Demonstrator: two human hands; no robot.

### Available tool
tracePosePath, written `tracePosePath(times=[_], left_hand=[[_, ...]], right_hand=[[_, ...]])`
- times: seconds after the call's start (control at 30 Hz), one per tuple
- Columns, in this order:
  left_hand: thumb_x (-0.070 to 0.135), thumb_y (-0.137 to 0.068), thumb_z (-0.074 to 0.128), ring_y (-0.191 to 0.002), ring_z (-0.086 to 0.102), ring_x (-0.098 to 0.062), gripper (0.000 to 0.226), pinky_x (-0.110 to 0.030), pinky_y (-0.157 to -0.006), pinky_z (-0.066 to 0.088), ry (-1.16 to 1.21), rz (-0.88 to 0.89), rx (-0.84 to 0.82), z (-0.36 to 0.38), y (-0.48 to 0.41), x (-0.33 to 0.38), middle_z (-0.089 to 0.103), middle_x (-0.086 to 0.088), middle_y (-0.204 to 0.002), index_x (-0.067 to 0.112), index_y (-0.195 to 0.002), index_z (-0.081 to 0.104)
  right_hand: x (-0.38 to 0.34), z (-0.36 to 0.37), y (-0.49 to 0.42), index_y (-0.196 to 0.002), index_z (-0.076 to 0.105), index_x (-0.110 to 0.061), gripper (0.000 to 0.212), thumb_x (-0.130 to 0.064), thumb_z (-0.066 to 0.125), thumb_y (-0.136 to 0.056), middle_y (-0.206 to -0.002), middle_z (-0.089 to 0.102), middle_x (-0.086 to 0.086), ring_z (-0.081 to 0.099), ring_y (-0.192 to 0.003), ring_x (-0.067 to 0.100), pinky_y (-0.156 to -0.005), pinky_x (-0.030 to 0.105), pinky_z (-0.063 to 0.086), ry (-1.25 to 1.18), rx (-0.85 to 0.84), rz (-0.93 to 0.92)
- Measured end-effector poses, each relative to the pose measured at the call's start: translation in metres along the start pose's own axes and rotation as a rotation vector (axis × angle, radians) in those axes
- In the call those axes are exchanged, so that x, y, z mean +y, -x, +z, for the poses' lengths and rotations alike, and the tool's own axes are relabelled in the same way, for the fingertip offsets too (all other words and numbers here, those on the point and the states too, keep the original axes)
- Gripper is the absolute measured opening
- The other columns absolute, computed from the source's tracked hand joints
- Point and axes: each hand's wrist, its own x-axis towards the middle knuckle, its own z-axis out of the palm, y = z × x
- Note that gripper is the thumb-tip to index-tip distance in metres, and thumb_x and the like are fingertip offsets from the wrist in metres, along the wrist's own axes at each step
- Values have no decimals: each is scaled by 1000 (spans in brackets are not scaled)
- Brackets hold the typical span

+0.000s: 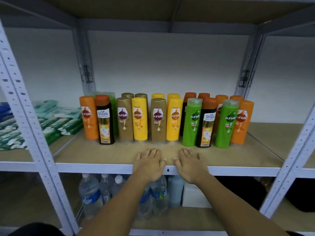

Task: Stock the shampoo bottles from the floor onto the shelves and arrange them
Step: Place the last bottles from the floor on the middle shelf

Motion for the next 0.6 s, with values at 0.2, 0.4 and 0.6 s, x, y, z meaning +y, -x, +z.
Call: tracePosePath(times=[0.2,0.4,0.6], left_hand=[[48,-102,23,-145,34,-17,57,-47,-115,25,-92,-18,209,17,5,1,48,5,-151,20,-146,45],[34,-98,47,-117,63,-22,38,-45,-93,44,-27,78,607,41,1,-1,72,-2,-117,10,-113,73],[32,-98,53,-120,65,-18,34,-46,-93,42,6,109,766,56,-5,-5,72,0,-122,12,-116,74]], right_hand=[[-1,4,4,-156,25,-15,64,-50,13,-104,-164,25,2,17,-152,18,-121,49,14,8,97,-6],[-1,28,4,-128,65,-9,51,-37,32,-101,-133,65,7,57,-125,24,-105,46,41,24,419,-44],[2,37,-4,-125,67,-6,43,-28,40,-99,-130,66,8,59,-123,27,-105,45,43,-13,567,-97]])
